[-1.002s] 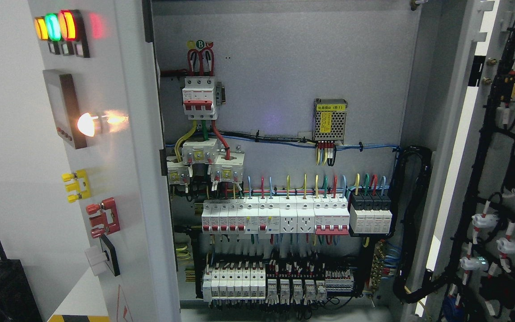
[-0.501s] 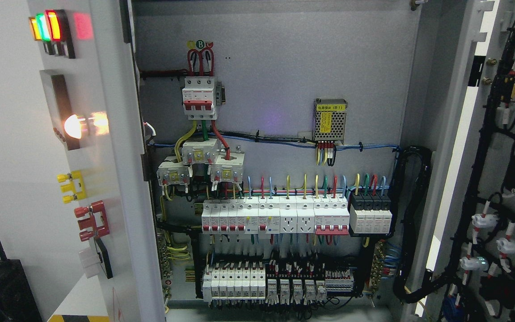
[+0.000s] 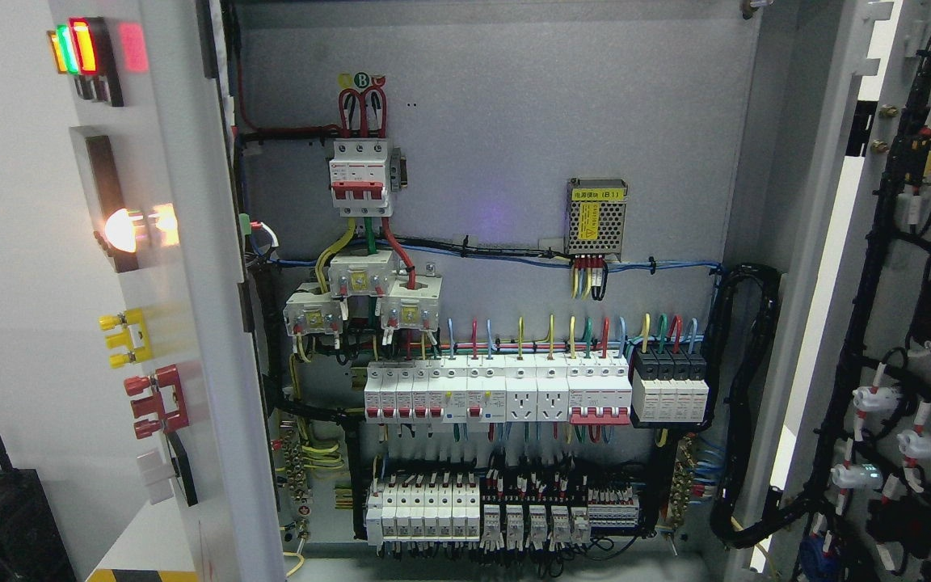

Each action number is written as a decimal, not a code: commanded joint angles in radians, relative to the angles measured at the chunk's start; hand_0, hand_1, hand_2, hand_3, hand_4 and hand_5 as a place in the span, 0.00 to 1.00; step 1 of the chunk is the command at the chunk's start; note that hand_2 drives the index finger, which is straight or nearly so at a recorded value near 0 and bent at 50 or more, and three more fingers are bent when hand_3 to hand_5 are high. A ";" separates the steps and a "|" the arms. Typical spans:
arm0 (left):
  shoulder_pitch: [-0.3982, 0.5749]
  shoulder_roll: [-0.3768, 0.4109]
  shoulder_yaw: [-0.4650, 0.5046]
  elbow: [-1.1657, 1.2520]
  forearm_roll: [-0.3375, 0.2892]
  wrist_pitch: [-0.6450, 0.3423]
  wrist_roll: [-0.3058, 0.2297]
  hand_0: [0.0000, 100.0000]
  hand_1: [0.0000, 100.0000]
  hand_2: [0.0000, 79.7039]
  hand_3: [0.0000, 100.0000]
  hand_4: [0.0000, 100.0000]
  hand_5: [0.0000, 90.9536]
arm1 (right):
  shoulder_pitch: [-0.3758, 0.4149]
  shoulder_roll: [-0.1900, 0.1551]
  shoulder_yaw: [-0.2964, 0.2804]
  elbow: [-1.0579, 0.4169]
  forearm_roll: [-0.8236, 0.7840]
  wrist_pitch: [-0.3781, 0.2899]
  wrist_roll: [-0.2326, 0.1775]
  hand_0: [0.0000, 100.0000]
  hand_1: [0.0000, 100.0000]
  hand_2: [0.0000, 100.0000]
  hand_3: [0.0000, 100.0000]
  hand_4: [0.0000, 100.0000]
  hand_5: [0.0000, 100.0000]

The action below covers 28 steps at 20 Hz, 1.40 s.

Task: Open door with both hands
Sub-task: 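Keep swinging the indicator-light door wide open with the right hand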

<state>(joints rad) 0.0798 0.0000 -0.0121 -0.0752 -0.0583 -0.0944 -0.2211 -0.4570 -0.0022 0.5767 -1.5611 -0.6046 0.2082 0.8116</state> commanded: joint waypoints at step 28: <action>0.000 -0.026 -0.022 0.000 0.000 0.001 0.002 0.00 0.00 0.00 0.00 0.00 0.00 | -0.043 0.074 0.084 0.003 0.009 0.014 -0.017 0.38 0.00 0.00 0.00 0.00 0.00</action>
<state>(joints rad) 0.0798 0.0000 -0.0191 -0.0751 -0.0583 -0.1003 -0.2220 -0.4940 0.0505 0.6333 -1.5594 -0.5965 0.2218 0.7946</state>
